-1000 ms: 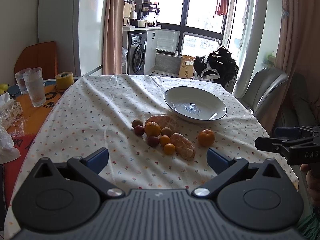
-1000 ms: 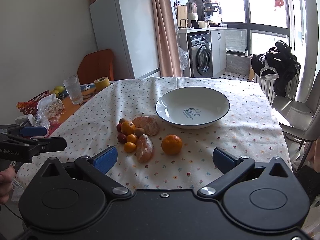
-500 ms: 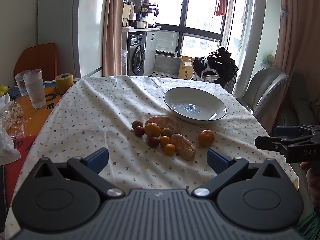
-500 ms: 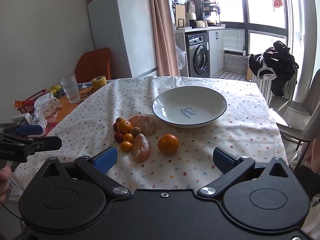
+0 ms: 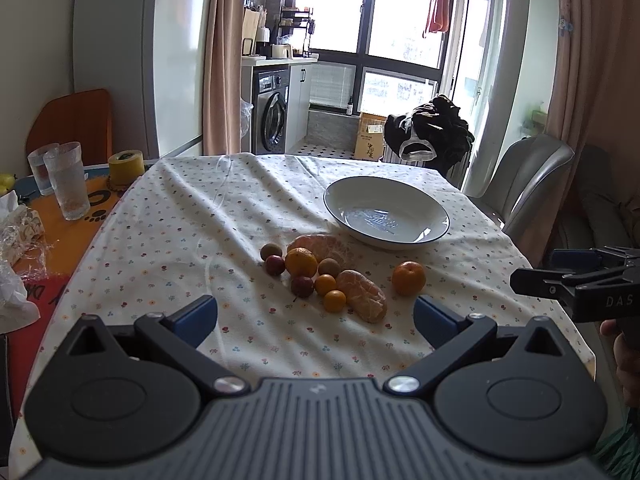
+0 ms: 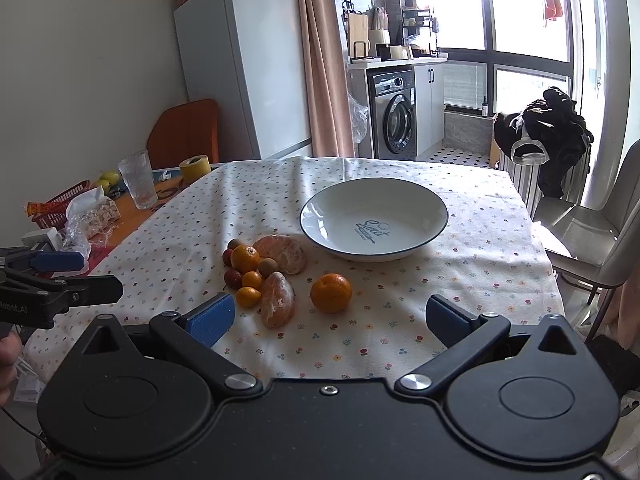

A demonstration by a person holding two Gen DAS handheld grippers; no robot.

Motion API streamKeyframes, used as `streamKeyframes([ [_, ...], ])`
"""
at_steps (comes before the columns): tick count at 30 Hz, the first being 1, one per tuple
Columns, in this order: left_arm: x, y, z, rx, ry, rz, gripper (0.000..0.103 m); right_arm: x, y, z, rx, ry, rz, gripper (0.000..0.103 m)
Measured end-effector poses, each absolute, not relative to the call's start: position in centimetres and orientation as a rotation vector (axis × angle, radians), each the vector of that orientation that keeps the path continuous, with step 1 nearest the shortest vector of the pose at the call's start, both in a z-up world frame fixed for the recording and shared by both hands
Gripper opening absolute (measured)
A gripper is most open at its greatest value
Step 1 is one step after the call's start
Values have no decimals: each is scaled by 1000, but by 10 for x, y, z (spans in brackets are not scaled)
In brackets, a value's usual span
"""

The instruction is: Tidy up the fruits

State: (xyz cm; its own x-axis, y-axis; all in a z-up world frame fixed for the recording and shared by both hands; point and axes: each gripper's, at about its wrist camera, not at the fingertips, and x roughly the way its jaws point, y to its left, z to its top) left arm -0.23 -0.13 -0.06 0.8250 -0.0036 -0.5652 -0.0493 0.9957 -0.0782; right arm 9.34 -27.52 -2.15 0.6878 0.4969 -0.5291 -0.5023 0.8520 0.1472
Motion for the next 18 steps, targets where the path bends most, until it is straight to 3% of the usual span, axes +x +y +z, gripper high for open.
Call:
streamKeyframes([
  [18,-1,-2,0,-87,596,20,103,95,-281,-21,-9,587,547,103],
])
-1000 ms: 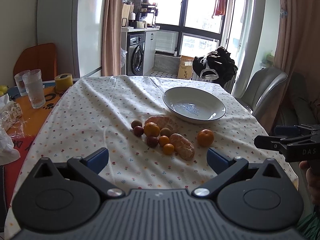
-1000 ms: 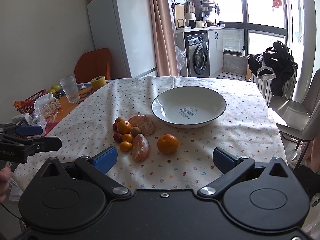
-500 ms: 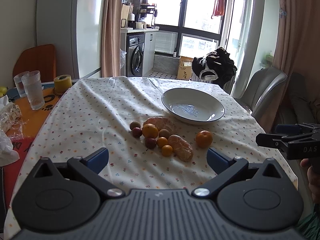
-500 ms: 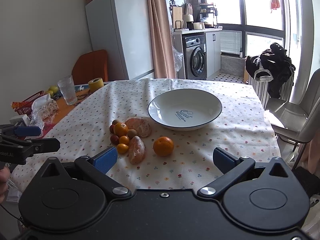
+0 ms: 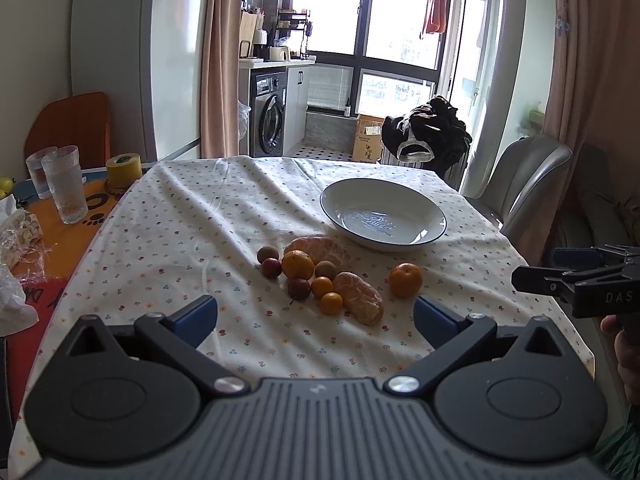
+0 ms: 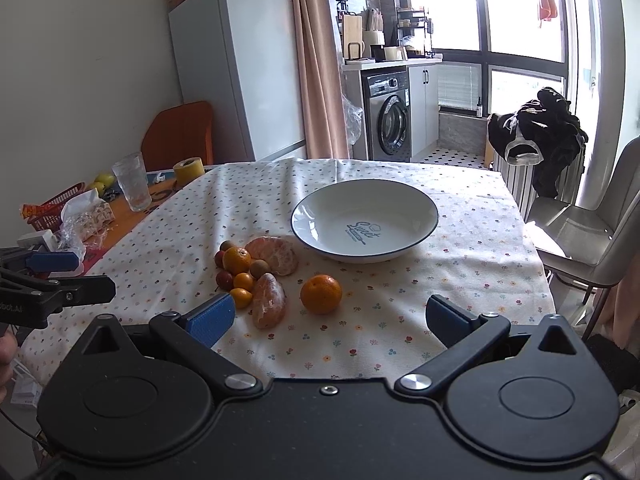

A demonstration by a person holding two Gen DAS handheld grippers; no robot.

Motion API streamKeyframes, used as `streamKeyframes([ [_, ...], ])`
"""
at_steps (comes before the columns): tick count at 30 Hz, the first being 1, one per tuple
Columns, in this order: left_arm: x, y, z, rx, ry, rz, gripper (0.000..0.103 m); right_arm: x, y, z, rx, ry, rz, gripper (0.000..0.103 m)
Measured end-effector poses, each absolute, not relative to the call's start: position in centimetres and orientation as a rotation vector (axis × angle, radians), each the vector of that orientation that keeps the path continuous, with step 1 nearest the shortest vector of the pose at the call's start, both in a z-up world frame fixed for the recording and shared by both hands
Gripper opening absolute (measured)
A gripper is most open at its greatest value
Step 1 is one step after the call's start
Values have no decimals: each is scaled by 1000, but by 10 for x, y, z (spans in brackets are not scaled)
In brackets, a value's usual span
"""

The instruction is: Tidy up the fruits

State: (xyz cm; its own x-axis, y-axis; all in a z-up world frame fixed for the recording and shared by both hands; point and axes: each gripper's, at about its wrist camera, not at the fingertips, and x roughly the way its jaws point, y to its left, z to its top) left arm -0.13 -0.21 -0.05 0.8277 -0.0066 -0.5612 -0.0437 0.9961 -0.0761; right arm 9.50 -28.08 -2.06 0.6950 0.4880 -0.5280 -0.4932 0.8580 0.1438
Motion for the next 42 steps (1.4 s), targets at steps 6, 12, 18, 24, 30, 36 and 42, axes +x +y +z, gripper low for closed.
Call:
streamKeyframes([
  [6,1,1,-5,-94,600,28,103,96,-278,-25,-16,592,558,103],
  [12,7,6,-16,-114,603,34,103,99,-272,-38,-12,616,581,103],
  [18,15,7,-33,-137,615,-1,103,103,-262,-55,-35,636,608,103],
  [24,25,3,-50,-179,622,-25,102,111,-255,-73,-57,654,639,103],
  [30,39,-2,-67,-193,648,-16,101,130,-261,-79,-9,650,664,103],
  [36,58,-4,-76,-231,651,-18,86,137,-255,-83,-2,617,703,100],
  [42,77,-6,-88,-252,676,-29,69,147,-243,-90,-31,626,706,89],
])
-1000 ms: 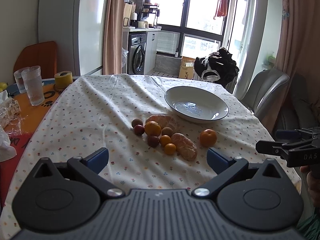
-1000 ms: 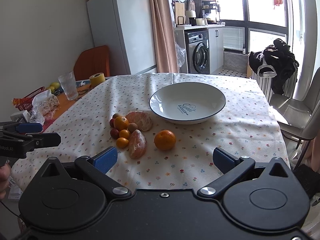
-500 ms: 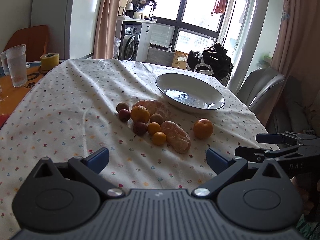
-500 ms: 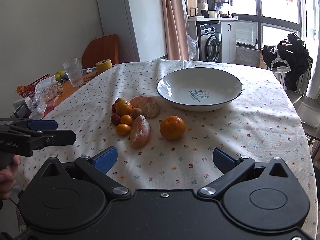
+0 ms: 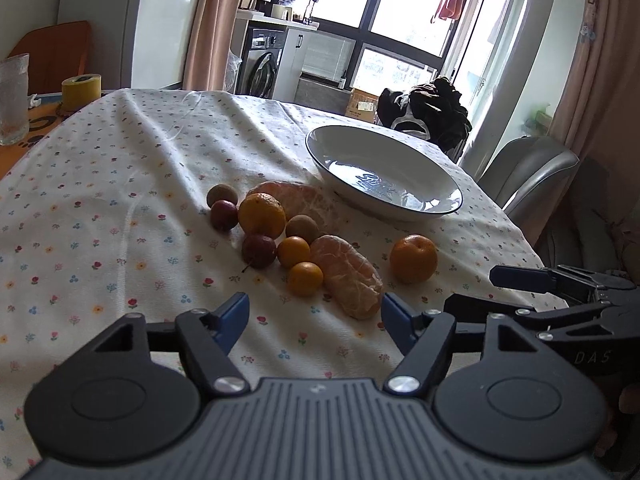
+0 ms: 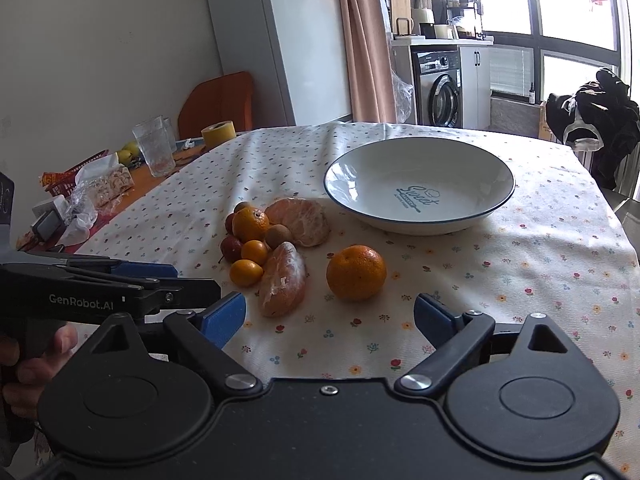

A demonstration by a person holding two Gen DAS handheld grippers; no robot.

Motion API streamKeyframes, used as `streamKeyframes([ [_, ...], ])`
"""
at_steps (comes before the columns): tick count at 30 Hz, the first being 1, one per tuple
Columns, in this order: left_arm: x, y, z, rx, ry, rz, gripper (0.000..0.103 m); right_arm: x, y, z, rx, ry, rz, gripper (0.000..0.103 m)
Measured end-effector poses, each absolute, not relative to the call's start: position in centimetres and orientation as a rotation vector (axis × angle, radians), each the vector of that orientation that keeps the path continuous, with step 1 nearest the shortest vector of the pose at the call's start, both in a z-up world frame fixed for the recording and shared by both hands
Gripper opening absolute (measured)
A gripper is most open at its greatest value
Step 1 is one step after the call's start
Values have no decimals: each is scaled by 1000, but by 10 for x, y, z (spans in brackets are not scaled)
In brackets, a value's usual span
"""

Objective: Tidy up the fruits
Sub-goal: 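Lower the right gripper onto the large orange and close it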

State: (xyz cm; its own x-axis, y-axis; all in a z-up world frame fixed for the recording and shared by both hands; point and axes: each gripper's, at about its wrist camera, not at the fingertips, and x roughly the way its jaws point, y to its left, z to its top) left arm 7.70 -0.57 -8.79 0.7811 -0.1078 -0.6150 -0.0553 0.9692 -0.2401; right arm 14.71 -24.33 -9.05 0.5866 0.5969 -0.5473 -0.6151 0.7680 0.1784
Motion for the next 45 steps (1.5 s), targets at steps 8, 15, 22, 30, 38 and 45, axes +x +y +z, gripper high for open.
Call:
streamKeyframes([
  [8,99,-3,-98,-291,690,-22,47,169,-242,-101,-18,664,697,74],
  [15,109,-1,-101,-301,690,-3,35,186,-240,-107,7,680,707,63],
  [22,114,2,-104,-317,695,-3,29,195,-232,-112,17,693,720,58],
  [30,119,2,-110,-317,675,-19,23,201,-228,-120,9,673,717,55],
  [38,118,2,-110,-331,659,-8,22,201,-232,-122,25,643,711,42],
  [45,113,-4,-102,-322,634,-14,22,194,-240,-116,44,610,699,41],
])
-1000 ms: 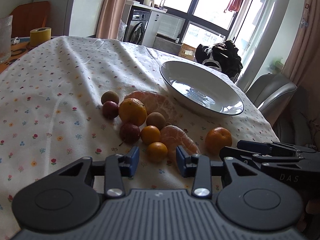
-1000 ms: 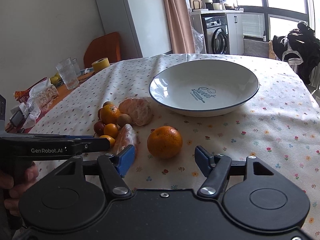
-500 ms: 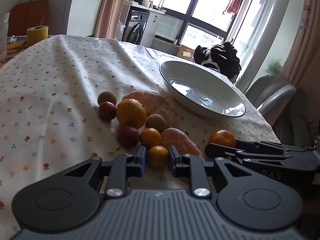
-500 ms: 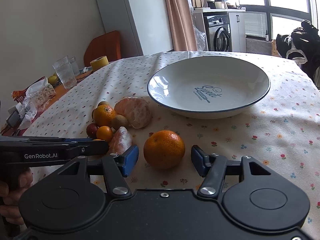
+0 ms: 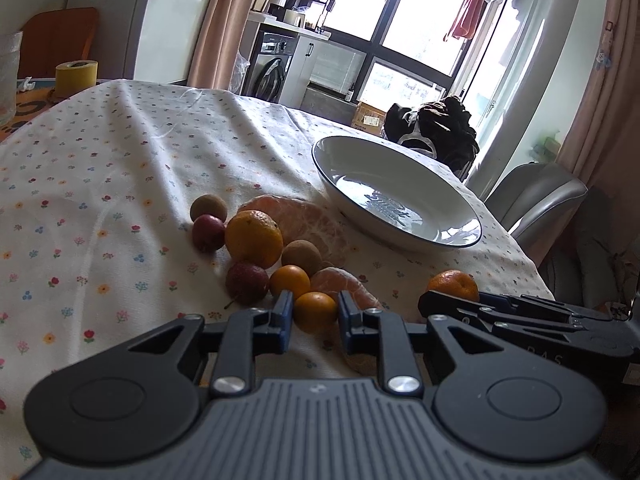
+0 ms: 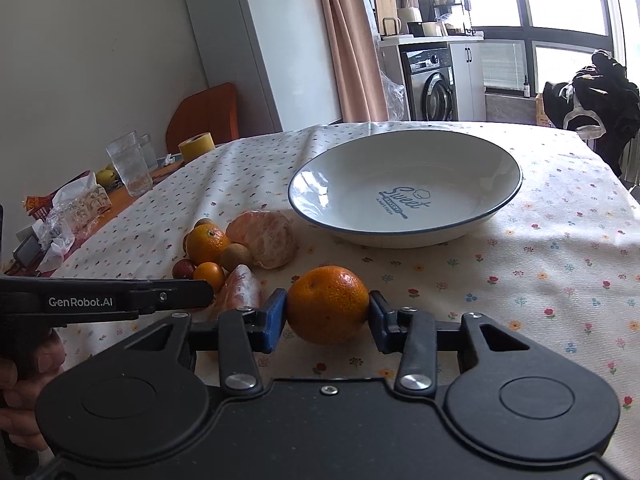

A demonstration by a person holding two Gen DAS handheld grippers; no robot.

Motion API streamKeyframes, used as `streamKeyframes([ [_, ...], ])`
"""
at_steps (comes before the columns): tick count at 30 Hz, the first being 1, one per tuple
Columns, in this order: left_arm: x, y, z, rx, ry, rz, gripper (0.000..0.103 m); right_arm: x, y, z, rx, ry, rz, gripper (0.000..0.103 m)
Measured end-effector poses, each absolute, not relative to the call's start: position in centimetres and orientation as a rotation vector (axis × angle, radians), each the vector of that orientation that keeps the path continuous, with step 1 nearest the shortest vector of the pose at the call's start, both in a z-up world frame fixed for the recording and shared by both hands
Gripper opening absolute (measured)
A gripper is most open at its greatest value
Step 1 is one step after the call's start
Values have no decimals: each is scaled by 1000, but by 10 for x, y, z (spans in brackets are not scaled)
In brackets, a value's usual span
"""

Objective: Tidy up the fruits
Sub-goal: 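Lower the right gripper onto the large orange and close it, then carry the large orange with the right gripper over the white bowl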

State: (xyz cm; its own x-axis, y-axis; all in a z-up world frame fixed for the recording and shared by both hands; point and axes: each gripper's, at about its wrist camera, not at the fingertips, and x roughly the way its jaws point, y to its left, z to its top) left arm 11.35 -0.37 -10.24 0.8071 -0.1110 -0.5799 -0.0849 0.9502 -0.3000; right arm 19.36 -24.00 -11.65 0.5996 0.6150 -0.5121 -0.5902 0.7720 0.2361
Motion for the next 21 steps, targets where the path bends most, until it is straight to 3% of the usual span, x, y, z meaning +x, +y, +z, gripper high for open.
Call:
streamKeyframes([
  [21,125,-23,-56,-316,522,-16,22,193,-255,-77,101,484,682,41],
])
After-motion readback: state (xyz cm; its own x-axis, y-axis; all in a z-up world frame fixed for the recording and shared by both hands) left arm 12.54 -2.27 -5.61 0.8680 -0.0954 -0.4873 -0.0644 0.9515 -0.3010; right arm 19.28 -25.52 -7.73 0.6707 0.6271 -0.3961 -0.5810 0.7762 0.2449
